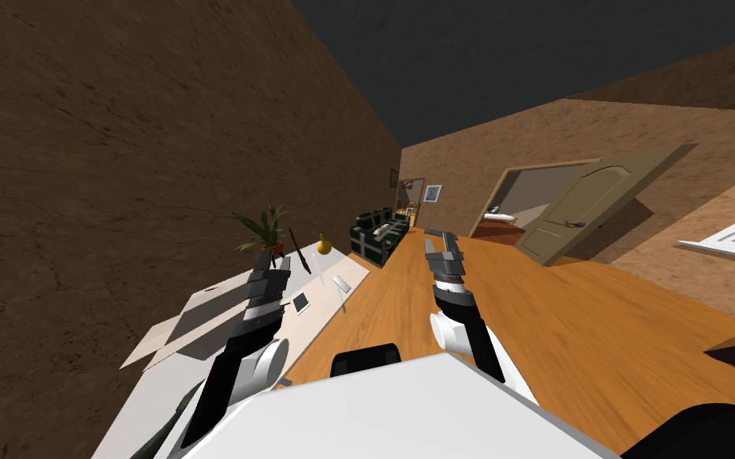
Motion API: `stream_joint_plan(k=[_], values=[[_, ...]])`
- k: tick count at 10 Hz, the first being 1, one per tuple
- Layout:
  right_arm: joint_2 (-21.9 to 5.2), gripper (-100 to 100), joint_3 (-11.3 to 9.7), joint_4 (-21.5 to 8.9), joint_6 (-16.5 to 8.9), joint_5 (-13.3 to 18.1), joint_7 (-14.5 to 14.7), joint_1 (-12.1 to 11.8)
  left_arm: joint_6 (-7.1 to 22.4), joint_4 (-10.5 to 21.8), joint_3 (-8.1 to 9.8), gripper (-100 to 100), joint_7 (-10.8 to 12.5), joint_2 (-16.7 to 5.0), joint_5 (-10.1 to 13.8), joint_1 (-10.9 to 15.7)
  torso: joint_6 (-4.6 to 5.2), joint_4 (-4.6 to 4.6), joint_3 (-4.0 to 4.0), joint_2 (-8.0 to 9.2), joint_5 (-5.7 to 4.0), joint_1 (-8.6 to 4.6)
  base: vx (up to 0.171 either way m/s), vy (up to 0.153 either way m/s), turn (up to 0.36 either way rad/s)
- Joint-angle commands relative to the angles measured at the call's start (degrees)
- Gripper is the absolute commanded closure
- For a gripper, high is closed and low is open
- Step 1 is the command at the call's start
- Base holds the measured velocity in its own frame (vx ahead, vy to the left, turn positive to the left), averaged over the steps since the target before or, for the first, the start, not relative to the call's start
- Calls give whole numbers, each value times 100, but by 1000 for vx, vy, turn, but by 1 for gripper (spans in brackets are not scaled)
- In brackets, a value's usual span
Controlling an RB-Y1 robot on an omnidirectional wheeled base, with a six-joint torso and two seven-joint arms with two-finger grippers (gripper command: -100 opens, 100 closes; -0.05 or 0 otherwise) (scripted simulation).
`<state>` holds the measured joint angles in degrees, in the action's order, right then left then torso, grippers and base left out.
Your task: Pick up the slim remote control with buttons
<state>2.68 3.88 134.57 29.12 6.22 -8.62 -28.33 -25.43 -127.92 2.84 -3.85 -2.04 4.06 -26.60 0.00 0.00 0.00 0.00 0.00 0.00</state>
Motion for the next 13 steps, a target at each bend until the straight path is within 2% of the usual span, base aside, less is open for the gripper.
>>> stream_joint_plan(k=[1,3,4,8,9,10,11,12,13], values=[[0,0,0,0,0,0,0,0,139,175,47,-100,-53,-190,63,90,0,0,0,0,0,0,-23,-27,-57],[0,0,-1,0,0,0,0,1,342,424,120,-100,-131,-351,160,223,1,2,6,11,-3,-15,-34,-41,-72],[0,0,-1,0,0,0,0,1,342,424,120,-100,-131,-351,160,223,1,2,6,11,-3,-13,-16,-22,-14],[0,0,0,0,0,0,0,0,956,1086,349,-100,-358,-639,468,618,1,0,0,0,-1,-8,-3,-25,-90],[0,0,0,0,0,0,0,0,956,1159,349,-100,-358,-639,468,618,1,0,0,0,-2,-9,-4,-17,-27],[0,0,0,0,0,0,0,0,1144,1357,421,-100,-426,-709,564,736,-1,0,0,0,-1,-5,-5,-12,-67],[0,0,0,0,0,0,0,0,1144,1379,421,-100,-426,-709,564,736,1,0,0,1,-1,-4,-3,-7,-42],[0,0,0,0,0,0,0,0,1343,1562,497,-100,-500,-781,666,862,-1,0,1,1,-1,-1,-1,-11,-81],[0,0,0,0,0,0,0,0,1343,1611,497,-100,-500,-781,666,862,1,0,0,-1,0,-2,1,-9,-50]])
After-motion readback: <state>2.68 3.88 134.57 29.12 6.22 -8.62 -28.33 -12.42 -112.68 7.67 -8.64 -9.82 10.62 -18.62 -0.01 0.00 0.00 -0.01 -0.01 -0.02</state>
